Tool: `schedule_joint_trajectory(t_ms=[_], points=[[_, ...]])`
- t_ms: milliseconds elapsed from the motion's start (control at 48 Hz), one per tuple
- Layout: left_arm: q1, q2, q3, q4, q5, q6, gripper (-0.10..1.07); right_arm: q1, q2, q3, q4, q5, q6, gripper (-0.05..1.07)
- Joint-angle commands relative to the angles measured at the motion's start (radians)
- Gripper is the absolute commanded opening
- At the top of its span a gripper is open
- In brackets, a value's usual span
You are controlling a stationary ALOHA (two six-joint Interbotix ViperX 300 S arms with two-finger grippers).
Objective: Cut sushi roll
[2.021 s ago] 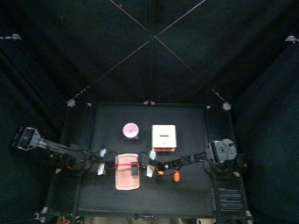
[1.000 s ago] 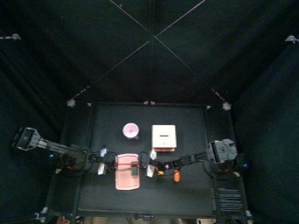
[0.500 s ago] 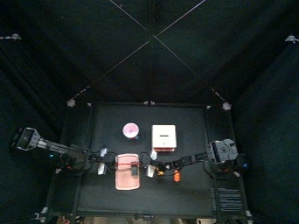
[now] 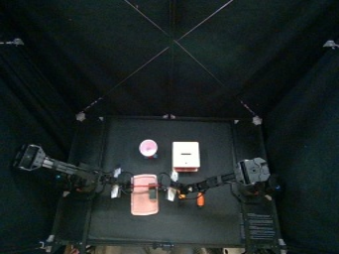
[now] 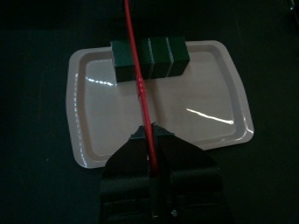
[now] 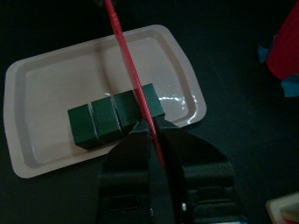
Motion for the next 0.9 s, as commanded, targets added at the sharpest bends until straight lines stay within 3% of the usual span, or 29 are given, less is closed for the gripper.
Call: schedule_joint_trajectory(t_ms=[0, 875], points=[[-0.021, -0.003, -0.005, 0.002, -0.008, 0.003, 0.3, -0.02, -0.031, 0.003, 0.006, 0.006, 0.002, 0.43], [-0.021, -0.002, 0.006, -0.017, -0.009, 0.003, 0.3, -0.014, -0.023, -0.002, 0.008, -0.014, 0.002, 0.43]])
